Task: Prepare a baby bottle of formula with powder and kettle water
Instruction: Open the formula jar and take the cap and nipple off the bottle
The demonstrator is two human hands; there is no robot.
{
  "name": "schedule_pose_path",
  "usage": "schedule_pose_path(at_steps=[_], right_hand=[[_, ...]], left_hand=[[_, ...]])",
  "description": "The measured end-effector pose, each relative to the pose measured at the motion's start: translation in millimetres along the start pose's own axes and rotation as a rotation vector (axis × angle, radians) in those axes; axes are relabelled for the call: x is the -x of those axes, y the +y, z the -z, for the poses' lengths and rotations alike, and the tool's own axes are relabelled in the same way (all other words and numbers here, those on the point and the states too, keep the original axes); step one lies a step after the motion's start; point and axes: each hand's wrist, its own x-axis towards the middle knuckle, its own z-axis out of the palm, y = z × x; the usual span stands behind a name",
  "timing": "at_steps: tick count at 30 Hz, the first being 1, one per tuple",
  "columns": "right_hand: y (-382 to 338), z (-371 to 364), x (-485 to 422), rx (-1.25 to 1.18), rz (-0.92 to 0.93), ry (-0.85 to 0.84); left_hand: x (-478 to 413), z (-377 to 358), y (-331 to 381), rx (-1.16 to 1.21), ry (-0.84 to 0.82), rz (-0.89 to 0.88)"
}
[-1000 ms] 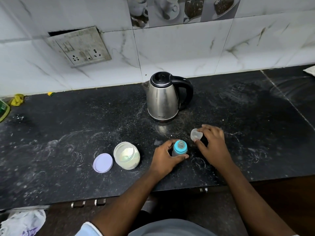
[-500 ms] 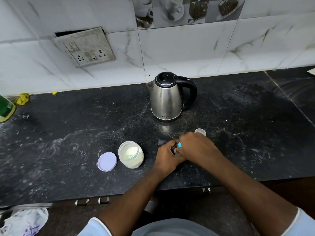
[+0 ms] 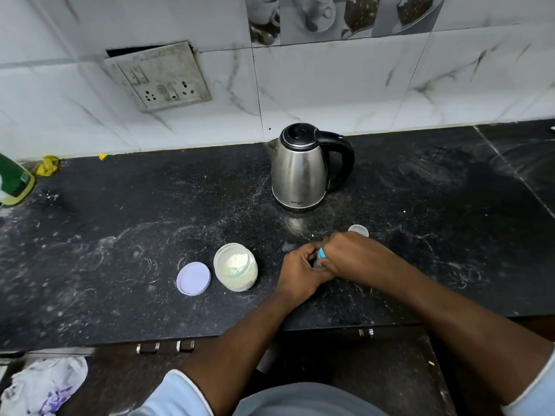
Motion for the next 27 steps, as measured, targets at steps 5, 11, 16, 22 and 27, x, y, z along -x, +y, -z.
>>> schedule_pose_path(at_steps=[5,11,16,22,27], right_hand=[[5,2,4,-0.045,0.033,0.076],[1,13,8,-0.238,-0.142,0.13],[-8,12,8,-0.246,-0.241,0.243],[-8,12,7,-0.222,-0.229,0.256],[9,16,14,-0.289,-0.048,0.217]], left_hand=[[2,1,5,0.015,-0.009,-0.01],[5,-1,6,-0.034,0.015,-0.036],[4,-4,9,-0.023,0.045,-0.01],[7,-13,18,0.039,0.045,-0.068],[3,-7,17,0.11,-0.081,0.009]])
